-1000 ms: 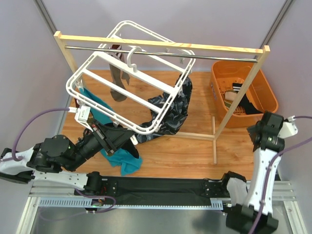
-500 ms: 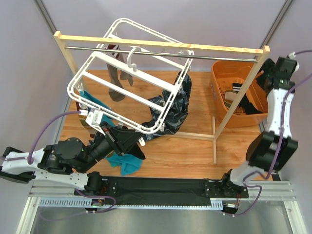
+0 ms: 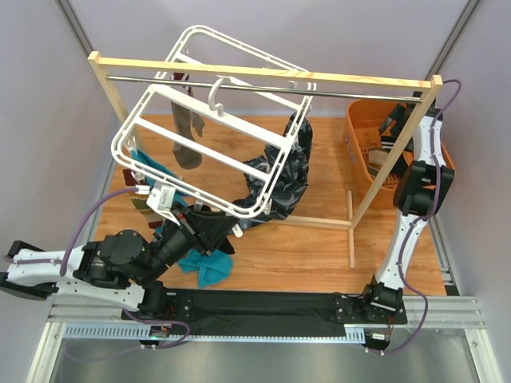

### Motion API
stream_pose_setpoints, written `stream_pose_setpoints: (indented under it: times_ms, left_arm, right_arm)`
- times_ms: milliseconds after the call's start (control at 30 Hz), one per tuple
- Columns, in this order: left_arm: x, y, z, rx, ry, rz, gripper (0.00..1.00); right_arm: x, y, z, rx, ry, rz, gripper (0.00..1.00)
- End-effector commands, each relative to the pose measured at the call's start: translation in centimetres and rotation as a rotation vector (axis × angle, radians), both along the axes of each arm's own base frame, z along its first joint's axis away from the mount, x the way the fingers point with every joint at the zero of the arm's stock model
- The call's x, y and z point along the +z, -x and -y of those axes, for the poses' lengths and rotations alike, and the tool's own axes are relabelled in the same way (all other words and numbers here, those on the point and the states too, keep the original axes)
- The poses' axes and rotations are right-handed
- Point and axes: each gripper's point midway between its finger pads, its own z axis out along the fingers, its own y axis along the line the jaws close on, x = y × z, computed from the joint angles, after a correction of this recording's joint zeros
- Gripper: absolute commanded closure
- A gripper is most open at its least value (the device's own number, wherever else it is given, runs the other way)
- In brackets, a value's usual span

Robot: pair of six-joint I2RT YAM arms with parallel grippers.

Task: Clip the socks to the hanger
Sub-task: Pick up the sock.

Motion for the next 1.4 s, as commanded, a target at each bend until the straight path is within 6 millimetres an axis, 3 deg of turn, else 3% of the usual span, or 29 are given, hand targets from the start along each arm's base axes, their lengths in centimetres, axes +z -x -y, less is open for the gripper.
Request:
stream_pose_setpoints:
  times_ms: [0,167,267,300,367,400,533,733,767,833,867,933,1000,1033,1067,1167,1200,1233,1267,1300,1367]
  left_arm:
    - [-0.7,0.3,0.4,-0.025,-0.046,0.031,1.0]
    - [-0.6,0.3,0.1,-0.023,-0.053,0.026,1.0]
    - [-0.7,0.2,-0.3,-0.015,-0.044,0.021,1.0]
    - [-0.7,0.1,-0.5,-0.014,-0.038,0.021,1.0]
    - [-0.9,0.1,-0.4,-0.012,-0.04,0.019,1.0]
    - [-0.9,0.1,-0.4,-0.009,-0.043,0.02,1.0]
    - [-0.8,0.0,-0.5,-0.003,-0.045,0.023,1.0]
    - [-0.7,-0.1,-0.5,0.005,-0.05,0.027,1.0]
    - [-0.7,-0.1,-0.4,0.005,-0.053,0.029,1.0]
    - [-0.6,-0.1,-0.3,0.007,-0.057,0.031,1.0]
    - [-0.6,-0.2,-0.3,0.01,-0.059,0.032,1.0]
    - [-0.7,-0.2,-0.3,0.013,-0.064,0.031,1.0]
    - [-0.8,-0.2,-0.2,0.009,-0.068,0.027,1.0]
    - [-0.8,-0.2,-0.2,0.009,-0.067,0.025,1.0]
    - [-0.9,-0.2,-0.2,0.009,-0.068,0.023,1.0]
    - [-1.2,-0.2,-0.2,0.013,-0.064,0.008,1.0]
    - [-1.3,-0.4,-0.4,0.029,-0.068,0.002,1.0]
    - [-1.4,-0.4,-0.4,0.034,-0.06,-0.012,1.0]
    - [-1.5,-0.5,-0.5,0.044,-0.059,-0.021,1.0]
    - [-1.7,-0.7,-0.8,0.059,-0.068,-0.031,1.0]
    - [-1.9,-0.8,-0.8,0.073,-0.066,-0.051,1.0]
  right_arm:
    - [1.4,-2.7,1.6,-0.03,0.07,0.108,0.07]
    - [-0.5,-3.9,2.5,-0.067,0.254,0.061,0.09]
    - [-1.4,-4.8,2.1,-0.041,0.259,0.071,0.11]
    - [-3.1,-4.8,2.1,-0.035,0.25,0.043,0.12]
    - [-3.7,-4.9,2.4,-0.034,0.261,0.025,0.14]
    - [-5.5,-4.4,2.4,-0.036,0.25,-0.026,0.17]
    - [-5.0,-4.4,3.1,-0.067,0.274,-0.026,0.22]
    - [-5.6,-4.9,3.4,-0.081,0.243,-0.011,0.5]
    - [-5.8,-5.0,3.3,-0.076,0.229,-0.008,0.64]
    - [-5.7,-5.3,3.0,-0.057,0.205,0.01,0.72]
    - [-5.5,-5.5,3.0,-0.057,0.209,0.023,0.84]
    - [-5.3,-5.3,2.7,-0.045,0.2,0.031,0.95]
    - [-1.8,-6.1,2.1,-0.029,0.19,0.119,1.0]
    - [-1.0,-6.1,1.8,-0.014,0.173,0.14,1.0]
    - [2.5,-6.3,1.6,-0.01,0.177,0.206,1.0]
    - [6.9,-5.9,0.5,0.004,0.119,0.292,1.0]
    - [10.3,-5.2,0.2,0.003,0.103,0.351,1.0]
    - [11.8,-4.9,-0.8,0.022,0.029,0.392,1.0]
    - [11.9,-4.3,-1.1,0.022,-0.006,0.395,1.0]
    - [14.3,-3.3,-1.5,0.027,-0.028,0.434,1.0]
    - [15.2,-2.5,-2.7,0.051,-0.13,0.463,1.0]
